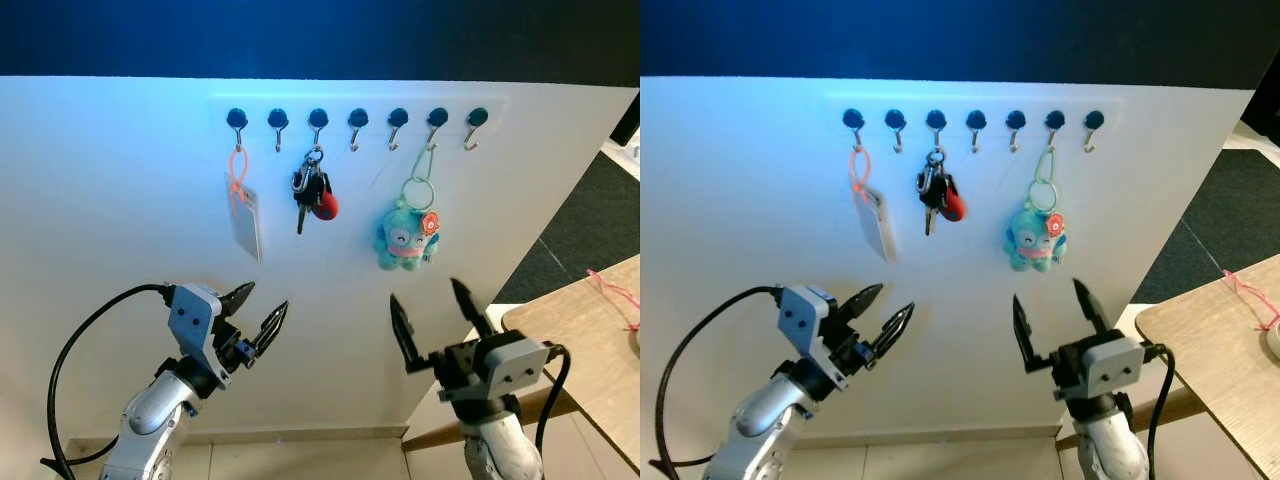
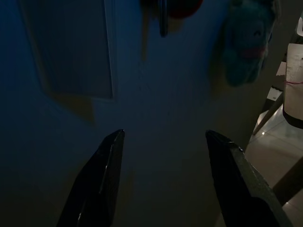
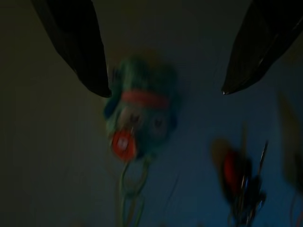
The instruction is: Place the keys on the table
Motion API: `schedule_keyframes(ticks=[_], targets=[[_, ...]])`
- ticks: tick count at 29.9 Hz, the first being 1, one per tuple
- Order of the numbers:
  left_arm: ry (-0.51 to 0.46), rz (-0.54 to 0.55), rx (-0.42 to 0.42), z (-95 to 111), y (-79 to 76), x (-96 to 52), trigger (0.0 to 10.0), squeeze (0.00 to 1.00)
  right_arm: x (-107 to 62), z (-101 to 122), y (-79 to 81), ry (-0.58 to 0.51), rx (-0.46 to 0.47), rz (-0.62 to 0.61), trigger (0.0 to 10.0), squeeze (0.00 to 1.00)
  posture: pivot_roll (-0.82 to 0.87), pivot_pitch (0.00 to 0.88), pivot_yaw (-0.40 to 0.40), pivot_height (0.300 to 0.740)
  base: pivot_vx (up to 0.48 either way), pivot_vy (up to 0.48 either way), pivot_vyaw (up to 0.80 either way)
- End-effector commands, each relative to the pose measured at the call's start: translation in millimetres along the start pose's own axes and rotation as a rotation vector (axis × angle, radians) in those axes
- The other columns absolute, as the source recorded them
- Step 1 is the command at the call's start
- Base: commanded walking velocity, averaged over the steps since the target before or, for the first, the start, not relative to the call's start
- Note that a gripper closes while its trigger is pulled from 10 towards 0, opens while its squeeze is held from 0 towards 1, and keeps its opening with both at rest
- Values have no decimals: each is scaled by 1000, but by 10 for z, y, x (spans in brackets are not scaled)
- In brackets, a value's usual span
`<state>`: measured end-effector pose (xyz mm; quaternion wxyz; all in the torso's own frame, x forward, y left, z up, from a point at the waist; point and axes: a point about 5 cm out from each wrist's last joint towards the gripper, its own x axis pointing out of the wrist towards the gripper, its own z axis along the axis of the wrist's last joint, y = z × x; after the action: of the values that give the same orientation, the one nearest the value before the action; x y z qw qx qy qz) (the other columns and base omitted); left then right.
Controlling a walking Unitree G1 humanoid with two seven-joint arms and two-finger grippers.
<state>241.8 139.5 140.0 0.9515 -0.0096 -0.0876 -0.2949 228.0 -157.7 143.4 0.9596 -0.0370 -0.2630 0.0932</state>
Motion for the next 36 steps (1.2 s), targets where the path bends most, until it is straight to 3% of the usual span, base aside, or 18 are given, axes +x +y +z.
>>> schedule_keyframes(ticks=[1, 2, 3, 4, 13, 14, 16, 17, 18, 19, 20, 26, 27, 28, 36], targets=[[-19, 15, 17, 47, -19, 13, 10000, 0, 35, 34, -47, 3, -42, -32, 10000, 941, -9, 72, 11, 740, 0, 0, 0], [-30, 16, 19, 67, -24, 42, 10000, 0, 99, 57, -83, -12, -50, -55, 10000, 616, -8, 73, 14, 740, 0, 0, 0], [-30, 16, 19, 67, -24, 42, 10000, 0, 99, 57, -83, -12, -50, -55, 10000, 616, -8, 73, 14, 740, 0, 0, 0], [-36, 20, 24, 70, -19, 65, 10000, 0, 148, 63, -106, -18, -56, -63, 10000, 0, -9, 71, 15, 740, 0, 0, 0], [-21, 53, 28, 50, 27, 75, 10000, 0, 336, 57, -200, -15, -48, -89, 10000, 0, -9, 72, 10, 740, 0, 0, 0], [-18, 58, 27, 49, 35, 71, 10000, 0, 357, 47, -210, -13, -41, -89, 10000, 67, -7, 73, 6, 740, 0, 0, 0], [-15, 60, 27, 49, 38, 69, 10000, 0, 373, 43, -216, -11, -39, -91, 10000, 67, -7, 73, 6, 740, 0, 0, 0], [-15, 59, 32, 53, 37, 69, 10000, 0, 396, 42, -222, -9, -41, -94, 10000, 459, -7, 72, 3, 740, 0, 0, 0], [-15, 60, 35, 56, 37, 69, 10000, 0, 416, 44, -227, -10, -42, -97, 10000, 761, -4, 73, 0, 740, 0, 0, 0], [-16, 60, 38, 59, 36, 69, 10000, 0, 433, 47, -228, -10, -43, -98, 10000, 969, -4, 73, 0, 740, 0, 0, 0], [-17, 60, 41, 61, 35, 70, 10000, 0, 445, 49, -226, -12, -42, -97, 10000, 1000, -1, 69, -4, 740, 0, 0, 0], [-18, 58, 55, 61, 19, 74, 10000, 0, 522, 16, -233, 8, -51, -118, 10000, 1000, 3, 64, -4, 740, 0, 0, 0], [-19, 58, 56, 62, 19, 75, 10000, 0, 534, 7, -229, 11, -46, -114, 10000, 184, 3, 61, -4, 740, 0, 0, 0], [-21, 58, 54, 69, 21, 83, 10000, 0, 550, -10, -227, 18, -40, -110, 10000, 0, 5, 58, -4, 740, 0, 0, 0], [-54, 40, 39, 113, 7, 124, 10000, 0, 630, -98, -241, 63, -36, -105, 10000, 0, 6, 51, -5, 740, 0, 0, 0]])
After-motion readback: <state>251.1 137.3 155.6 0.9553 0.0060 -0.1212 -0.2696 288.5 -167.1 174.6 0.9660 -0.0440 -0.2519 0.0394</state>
